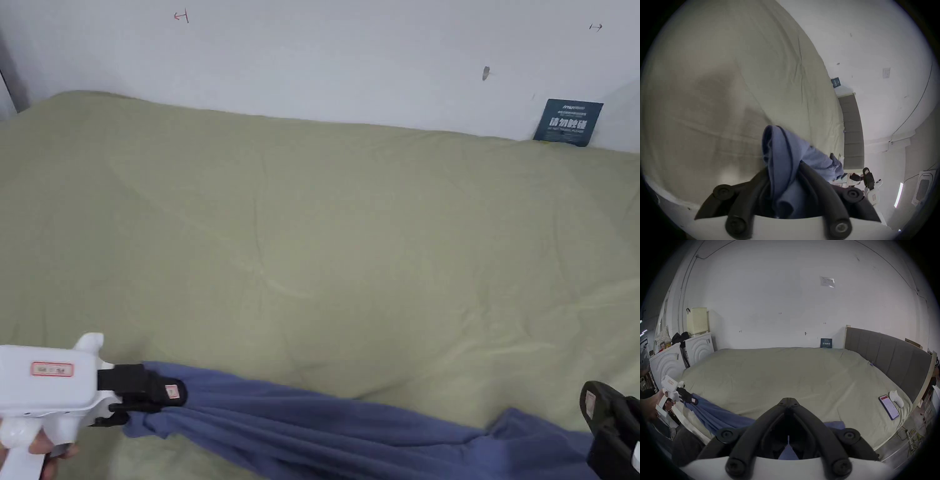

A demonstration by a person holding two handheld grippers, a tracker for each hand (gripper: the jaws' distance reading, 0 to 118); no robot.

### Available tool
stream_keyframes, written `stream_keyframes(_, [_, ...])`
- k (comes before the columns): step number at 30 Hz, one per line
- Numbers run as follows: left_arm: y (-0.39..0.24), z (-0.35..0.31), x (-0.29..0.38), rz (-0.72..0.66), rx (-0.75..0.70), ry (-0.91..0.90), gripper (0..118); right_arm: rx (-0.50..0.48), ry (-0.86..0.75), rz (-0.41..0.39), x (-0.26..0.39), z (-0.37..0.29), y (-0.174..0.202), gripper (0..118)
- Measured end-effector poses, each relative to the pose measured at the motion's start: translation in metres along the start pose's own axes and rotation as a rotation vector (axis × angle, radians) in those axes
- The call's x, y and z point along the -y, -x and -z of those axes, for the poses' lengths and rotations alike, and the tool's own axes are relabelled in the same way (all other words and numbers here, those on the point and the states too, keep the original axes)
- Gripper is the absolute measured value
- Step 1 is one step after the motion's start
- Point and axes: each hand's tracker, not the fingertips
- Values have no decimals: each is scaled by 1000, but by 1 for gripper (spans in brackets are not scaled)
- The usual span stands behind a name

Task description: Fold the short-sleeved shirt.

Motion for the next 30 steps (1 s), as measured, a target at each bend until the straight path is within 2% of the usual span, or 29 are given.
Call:
stream_keyframes(6, [-12,-71,13,58,-164,-131,7,-22,-36,15,-10,-8,-4,1])
stream_keyframes(8, [-33,-78,23,75,-146,-129,7,-28,-43,13,-10,-8,-5,1])
stream_keyframes(11, [-83,-72,35,219,-240,-156,7,-37,-48,23,-10,-11,-6,1])
stream_keyframes(12, [-102,-66,41,275,-279,-156,7,-39,-47,28,-9,-12,-9,1])
stream_keyframes(20, [-210,24,88,508,-328,-24,7,-22,-58,48,-2,-31,-28,1])
stream_keyframes(22, [-222,62,99,584,-411,33,7,-13,-58,62,1,-34,-36,1])
stream_keyframes(25, [-228,113,115,623,-423,101,7,7,-55,78,7,-37,-47,1])
stream_keyframes(26, [-231,131,126,648,-413,127,12,15,-50,86,8,-38,-51,1])
stream_keyframes(27, [-230,146,131,652,-414,123,46,20,-48,95,10,-39,-54,1])
stream_keyframes(28, [-228,159,134,665,-406,125,92,28,-44,108,13,-39,-58,1])
stream_keyframes(29, [-224,170,136,675,-383,137,118,31,-41,119,14,-39,-62,1])
stream_keyframes(30, [-224,181,143,662,-361,184,113,36,-38,128,15,-40,-64,1])
